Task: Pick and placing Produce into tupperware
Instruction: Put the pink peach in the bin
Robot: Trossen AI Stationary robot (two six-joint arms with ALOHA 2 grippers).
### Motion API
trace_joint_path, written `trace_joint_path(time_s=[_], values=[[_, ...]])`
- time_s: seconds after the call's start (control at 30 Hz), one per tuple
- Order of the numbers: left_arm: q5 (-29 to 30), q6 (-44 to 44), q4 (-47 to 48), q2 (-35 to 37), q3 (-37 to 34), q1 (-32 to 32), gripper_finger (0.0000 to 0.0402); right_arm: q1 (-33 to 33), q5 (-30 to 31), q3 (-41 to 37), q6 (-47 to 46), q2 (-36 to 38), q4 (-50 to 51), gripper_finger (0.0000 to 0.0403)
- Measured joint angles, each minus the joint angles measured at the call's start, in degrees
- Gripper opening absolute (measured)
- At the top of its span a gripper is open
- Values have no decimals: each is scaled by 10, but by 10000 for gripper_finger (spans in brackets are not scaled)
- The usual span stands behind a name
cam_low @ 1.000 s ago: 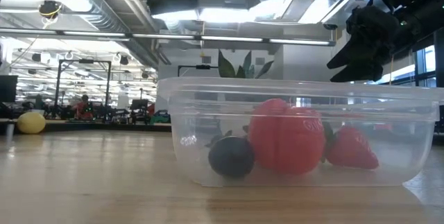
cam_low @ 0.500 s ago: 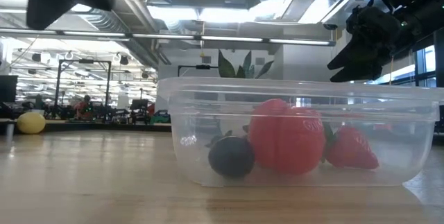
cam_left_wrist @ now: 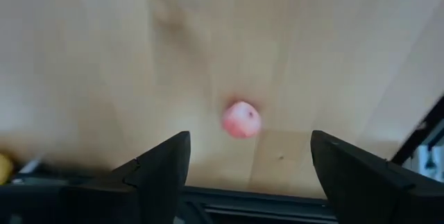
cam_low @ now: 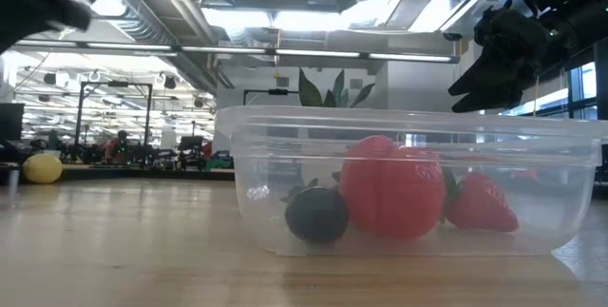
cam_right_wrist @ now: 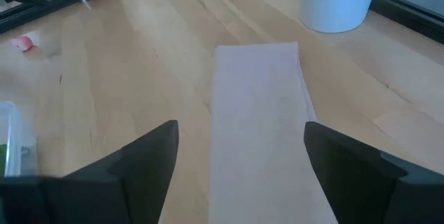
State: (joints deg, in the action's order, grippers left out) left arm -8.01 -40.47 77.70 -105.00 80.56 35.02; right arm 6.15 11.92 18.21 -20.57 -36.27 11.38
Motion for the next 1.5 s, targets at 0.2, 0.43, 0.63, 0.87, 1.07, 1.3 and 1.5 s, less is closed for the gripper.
trace_joint_path(time_s=[0.2, 0.43, 0.63, 0.87, 1.07, 1.3, 1.5], values=[[2, -6, -32, 0, -55, 51, 272, 0, 0, 0, -2, 0, 0, 312], [43, 0, -35, 0, -76, 92, 258, 0, 0, 0, -2, 0, -1, 312], [71, 1, -40, 0, -90, 96, 251, 0, 0, 0, -2, 0, -3, 312], [70, 29, -99, 0, -105, 96, 244, 0, 0, 0, -3, 0, 3, 312], [56, 40, -89, 0, -112, 96, 239, 0, -1, 0, -4, 0, 8, 312], [46, 51, -97, 0, -112, 103, 230, 0, -1, 0, -2, 0, 9, 312], [49, 41, -118, -1, -137, 118, 220, 0, -1, 0, -1, 0, 9, 312]])
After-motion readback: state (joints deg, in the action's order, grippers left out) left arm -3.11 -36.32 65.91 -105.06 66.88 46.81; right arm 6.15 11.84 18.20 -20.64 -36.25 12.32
